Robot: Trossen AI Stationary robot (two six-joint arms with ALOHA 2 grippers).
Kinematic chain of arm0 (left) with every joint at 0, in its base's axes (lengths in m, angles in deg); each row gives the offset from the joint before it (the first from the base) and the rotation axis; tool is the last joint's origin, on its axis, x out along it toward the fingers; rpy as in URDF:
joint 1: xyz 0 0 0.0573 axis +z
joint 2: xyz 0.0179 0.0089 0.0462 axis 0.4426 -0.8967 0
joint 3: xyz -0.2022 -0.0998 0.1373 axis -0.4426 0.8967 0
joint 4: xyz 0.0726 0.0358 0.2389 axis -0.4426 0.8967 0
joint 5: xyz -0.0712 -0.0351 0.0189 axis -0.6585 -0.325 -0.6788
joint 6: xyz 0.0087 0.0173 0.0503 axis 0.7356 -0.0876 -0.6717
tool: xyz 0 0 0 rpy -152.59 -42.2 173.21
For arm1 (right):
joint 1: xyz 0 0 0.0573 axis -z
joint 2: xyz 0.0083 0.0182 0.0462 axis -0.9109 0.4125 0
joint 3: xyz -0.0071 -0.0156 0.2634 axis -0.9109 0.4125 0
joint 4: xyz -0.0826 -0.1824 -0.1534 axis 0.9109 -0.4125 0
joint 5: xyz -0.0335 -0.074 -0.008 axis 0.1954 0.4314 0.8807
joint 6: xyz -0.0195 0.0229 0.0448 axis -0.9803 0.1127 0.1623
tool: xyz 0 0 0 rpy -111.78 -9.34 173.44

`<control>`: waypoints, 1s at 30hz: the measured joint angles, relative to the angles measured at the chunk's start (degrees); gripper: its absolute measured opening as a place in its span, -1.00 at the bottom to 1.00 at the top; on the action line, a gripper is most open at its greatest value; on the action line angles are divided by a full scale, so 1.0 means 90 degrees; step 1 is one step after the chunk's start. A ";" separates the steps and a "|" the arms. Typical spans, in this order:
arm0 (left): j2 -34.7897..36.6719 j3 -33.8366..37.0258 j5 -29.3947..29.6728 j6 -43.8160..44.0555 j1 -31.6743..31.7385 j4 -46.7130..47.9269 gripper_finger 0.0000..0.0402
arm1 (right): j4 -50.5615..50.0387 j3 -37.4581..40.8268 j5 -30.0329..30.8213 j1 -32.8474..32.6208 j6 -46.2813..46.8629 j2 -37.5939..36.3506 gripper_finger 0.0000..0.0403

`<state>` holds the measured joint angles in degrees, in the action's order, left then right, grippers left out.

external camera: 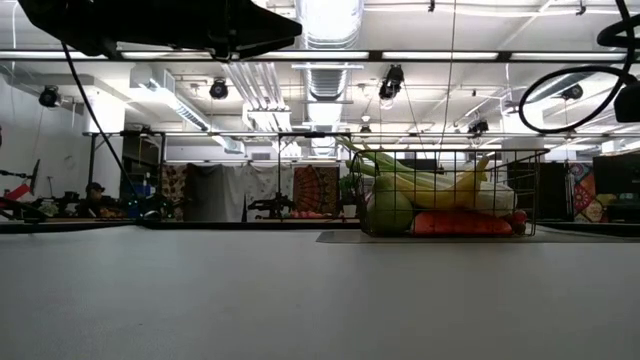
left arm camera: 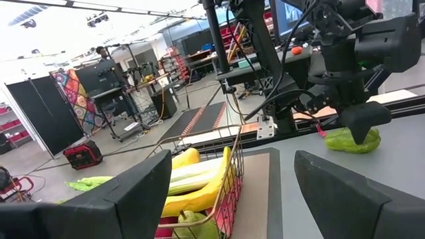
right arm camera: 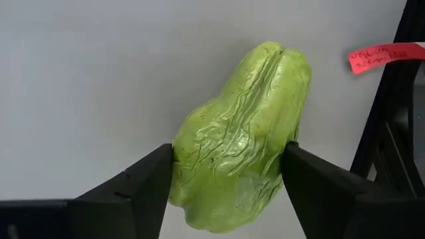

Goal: Build produce basket
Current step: Put the chayote into the wire basket

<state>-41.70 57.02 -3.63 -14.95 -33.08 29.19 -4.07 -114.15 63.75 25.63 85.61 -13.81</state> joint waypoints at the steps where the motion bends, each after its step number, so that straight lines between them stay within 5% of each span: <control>1: 0.0000 0.0000 0.0000 -0.0002 0.0000 0.0003 0.49 | 0.0007 0.0000 0.0007 -0.0001 -0.0018 0.0000 0.20; 7: 0.0000 0.0000 0.0004 -0.0096 0.0000 0.0007 0.49 | 0.0146 -0.0078 0.0146 0.0002 -0.0500 0.0002 0.16; 13: -0.0001 0.0000 0.0004 -0.0438 0.0007 0.0000 0.49 | 0.1616 -0.0392 0.1167 0.0073 -0.2643 -0.0002 0.18; 23: 0.0005 0.0000 0.0004 -0.0494 0.0007 -0.0007 0.49 | 0.5004 -0.0435 0.4180 0.0669 -0.8374 -0.0002 0.17; 30: 0.0128 0.0000 -0.0091 -0.0525 0.0007 -0.0043 0.49 | 0.6826 -0.0339 0.7480 0.1106 -1.2979 -0.0002 0.16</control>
<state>-40.54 57.02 -4.45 -19.67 -33.01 28.80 57.36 -117.20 131.07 35.58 -31.20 -13.83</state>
